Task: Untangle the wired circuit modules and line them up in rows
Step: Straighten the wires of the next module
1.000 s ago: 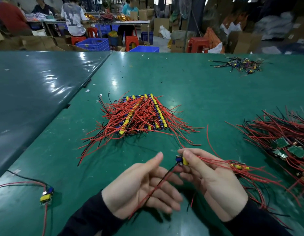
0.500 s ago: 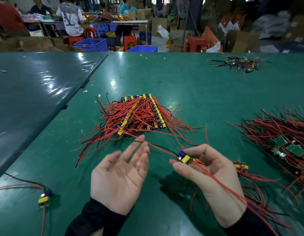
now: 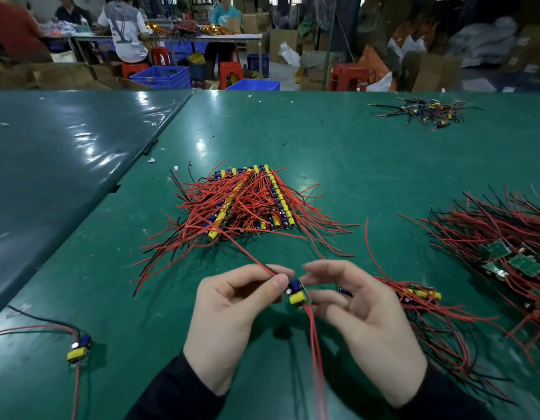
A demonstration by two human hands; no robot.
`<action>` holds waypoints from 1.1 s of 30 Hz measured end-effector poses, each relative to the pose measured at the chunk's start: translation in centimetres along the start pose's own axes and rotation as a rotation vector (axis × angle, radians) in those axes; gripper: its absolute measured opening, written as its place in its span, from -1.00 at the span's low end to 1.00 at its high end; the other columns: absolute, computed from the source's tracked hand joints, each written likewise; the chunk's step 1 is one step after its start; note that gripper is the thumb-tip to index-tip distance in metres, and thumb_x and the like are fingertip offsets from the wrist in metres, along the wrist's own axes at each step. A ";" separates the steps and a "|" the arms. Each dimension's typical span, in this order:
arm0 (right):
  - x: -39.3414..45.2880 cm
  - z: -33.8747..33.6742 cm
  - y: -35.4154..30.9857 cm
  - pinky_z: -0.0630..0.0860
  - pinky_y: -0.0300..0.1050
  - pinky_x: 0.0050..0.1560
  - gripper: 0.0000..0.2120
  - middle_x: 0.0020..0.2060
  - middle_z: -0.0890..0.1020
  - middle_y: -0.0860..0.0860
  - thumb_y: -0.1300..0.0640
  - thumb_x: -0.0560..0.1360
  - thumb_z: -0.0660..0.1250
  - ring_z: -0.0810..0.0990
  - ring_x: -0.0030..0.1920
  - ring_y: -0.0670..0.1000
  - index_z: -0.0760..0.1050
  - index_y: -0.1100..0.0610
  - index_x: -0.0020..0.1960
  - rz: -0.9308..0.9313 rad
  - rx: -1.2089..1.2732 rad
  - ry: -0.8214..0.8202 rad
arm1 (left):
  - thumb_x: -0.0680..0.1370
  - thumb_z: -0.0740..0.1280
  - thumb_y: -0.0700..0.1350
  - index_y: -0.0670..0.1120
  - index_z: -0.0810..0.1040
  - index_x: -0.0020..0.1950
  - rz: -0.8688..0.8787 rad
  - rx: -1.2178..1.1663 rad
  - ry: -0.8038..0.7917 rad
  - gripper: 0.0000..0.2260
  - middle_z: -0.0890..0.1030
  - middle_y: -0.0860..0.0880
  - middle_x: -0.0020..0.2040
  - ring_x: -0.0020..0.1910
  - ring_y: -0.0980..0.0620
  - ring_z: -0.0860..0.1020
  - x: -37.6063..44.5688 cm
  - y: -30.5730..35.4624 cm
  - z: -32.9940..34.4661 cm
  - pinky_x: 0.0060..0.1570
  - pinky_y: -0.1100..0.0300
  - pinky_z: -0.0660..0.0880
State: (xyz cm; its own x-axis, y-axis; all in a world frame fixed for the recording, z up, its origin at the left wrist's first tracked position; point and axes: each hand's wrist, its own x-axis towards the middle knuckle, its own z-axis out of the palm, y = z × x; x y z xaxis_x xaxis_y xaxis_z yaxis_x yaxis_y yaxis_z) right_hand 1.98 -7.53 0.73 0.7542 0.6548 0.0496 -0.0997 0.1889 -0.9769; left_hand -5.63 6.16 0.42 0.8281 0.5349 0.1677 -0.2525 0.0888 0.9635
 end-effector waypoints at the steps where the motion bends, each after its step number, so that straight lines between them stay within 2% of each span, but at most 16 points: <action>1: 0.2 -0.1 -0.3 0.58 -0.25 -0.24 -0.69 -0.20 0.67 0.13 0.59 0.43 0.18 0.69 -0.22 0.03 0.59 0.29 -0.07 0.079 0.081 0.007 | 0.27 0.53 -0.22 -0.17 0.70 -0.23 0.019 0.031 -0.009 -0.89 0.69 -0.09 -0.24 -0.25 0.06 0.57 0.0 0.0 -0.1 -0.20 0.33 0.50; 3: 0.4 0.0 -0.8 0.60 -0.16 -0.27 -0.88 -0.21 0.67 0.18 0.29 0.42 0.32 0.68 -0.26 0.09 0.64 0.28 -0.13 0.210 0.135 -0.051 | 0.32 0.44 -0.21 -0.18 0.69 -0.21 0.057 0.081 -0.038 -0.91 0.69 -0.10 -0.26 -0.26 0.08 0.60 -0.1 0.1 0.0 -0.18 0.31 0.51; 4: 0.4 -0.1 -0.8 0.61 -0.14 -0.28 -0.81 -0.23 0.67 0.17 0.13 0.37 0.38 0.67 -0.28 0.11 0.66 0.23 -0.14 0.246 0.104 -0.108 | 0.33 0.43 -0.21 -0.18 0.69 -0.20 0.076 0.104 -0.058 -0.91 0.69 -0.11 -0.25 -0.25 0.07 0.61 -0.2 0.1 0.1 -0.17 0.30 0.51; 6: 0.2 0.1 -0.9 0.59 -0.17 -0.35 -0.70 -0.30 0.66 0.14 0.02 0.24 0.45 0.67 -0.34 0.12 0.66 0.22 -0.16 0.285 0.033 -0.166 | 0.35 0.42 -0.21 -0.16 0.69 -0.19 0.110 0.157 -0.081 -0.92 0.69 -0.11 -0.23 -0.22 0.07 0.63 -0.4 -0.1 0.2 -0.16 0.29 0.51; 8: 0.2 0.2 -0.7 0.55 -0.19 -0.43 -0.65 -0.36 0.64 0.18 0.05 0.18 0.47 0.65 -0.41 0.12 0.62 0.26 -0.14 0.280 0.006 -0.145 | 0.37 0.42 -0.21 -0.14 0.69 -0.18 0.129 0.206 -0.075 -0.92 0.67 -0.11 -0.20 -0.19 0.08 0.63 -0.5 -0.3 0.2 -0.15 0.31 0.50; 10: 0.3 0.2 -0.5 0.54 -0.19 -0.44 -0.63 -0.36 0.64 0.18 0.11 0.21 0.46 0.64 -0.42 0.10 0.58 0.32 -0.08 0.243 -0.027 -0.121 | 0.38 0.41 -0.20 -0.12 0.69 -0.16 0.142 0.252 -0.074 -0.91 0.66 -0.10 -0.17 -0.16 0.08 0.62 -0.5 -0.4 0.3 -0.15 0.33 0.49; 14: 0.2 0.1 -0.4 0.56 -0.19 -0.40 -0.86 -0.38 0.64 0.11 0.33 0.39 0.40 0.65 -0.39 0.08 0.55 0.34 -0.06 0.177 -0.128 -0.128 | 0.41 0.38 -0.19 -0.05 0.67 -0.13 0.188 0.382 -0.076 -0.90 0.64 -0.01 -0.16 -0.12 0.12 0.61 -0.5 -0.6 0.3 -0.15 0.35 0.48; 17: 0.2 0.0 -0.4 0.56 -0.19 -0.41 -0.89 -0.40 0.62 0.10 0.37 0.41 0.38 0.65 -0.39 0.09 0.52 0.36 -0.07 0.194 -0.135 -0.131 | 0.42 0.38 -0.17 -0.04 0.67 -0.12 0.241 0.475 -0.082 -0.89 0.64 0.04 -0.16 -0.08 0.09 0.61 -0.4 -0.6 0.1 -0.07 0.29 0.48; 23: -0.1 0.4 -0.7 0.53 -0.20 -0.43 -0.75 -0.40 0.60 0.12 0.22 0.25 0.44 0.64 -0.40 0.10 0.53 0.30 -0.12 0.225 -0.027 -0.197 | 0.41 0.38 -0.23 -0.08 0.67 -0.19 0.301 0.449 -0.046 -0.90 0.65 0.05 -0.22 -0.17 0.08 0.62 -0.4 -0.5 0.1 -0.14 0.28 0.49; 26: -0.2 0.6 -0.8 0.52 -0.20 -0.43 -0.79 -0.41 0.60 0.12 0.26 0.31 0.51 0.64 -0.40 0.12 0.52 0.28 -0.16 0.201 -0.013 -0.206 | 0.40 0.39 -0.26 -0.12 0.68 -0.22 0.337 0.432 -0.021 -0.91 0.67 0.07 -0.22 -0.18 0.11 0.63 -0.4 -0.4 0.1 -0.14 0.32 0.48; 30: -0.1 0.5 -1.0 0.49 -0.20 -0.50 -0.84 -0.44 0.59 0.17 0.23 0.31 0.41 0.61 -0.47 0.11 0.47 0.26 -0.20 0.227 -0.013 -0.197 | 0.41 0.38 -0.22 -0.14 0.70 -0.17 0.186 0.236 -0.089 -0.90 0.66 0.00 -0.22 -0.19 0.09 0.61 -0.5 -0.5 0.2 -0.15 0.30 0.48; 33: 0.0 0.4 -1.3 0.47 -0.22 -0.51 -0.77 -0.44 0.60 0.19 0.11 0.38 0.47 0.60 -0.49 0.10 0.47 0.23 -0.22 0.265 -0.059 -0.236 | 0.41 0.38 -0.19 -0.15 0.70 -0.14 0.127 0.189 -0.132 -0.88 0.67 -0.04 -0.19 -0.16 0.08 0.61 -0.4 -0.5 0.2 -0.11 0.30 0.47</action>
State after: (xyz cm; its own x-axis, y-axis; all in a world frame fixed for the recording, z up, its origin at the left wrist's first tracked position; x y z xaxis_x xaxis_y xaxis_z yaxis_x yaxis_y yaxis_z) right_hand 1.86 -7.52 2.03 0.5359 0.8276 -0.1670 -0.2288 -0.0480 -0.9723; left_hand -5.75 5.77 -0.09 0.8570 0.4161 0.3041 -0.2713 -0.1376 0.9526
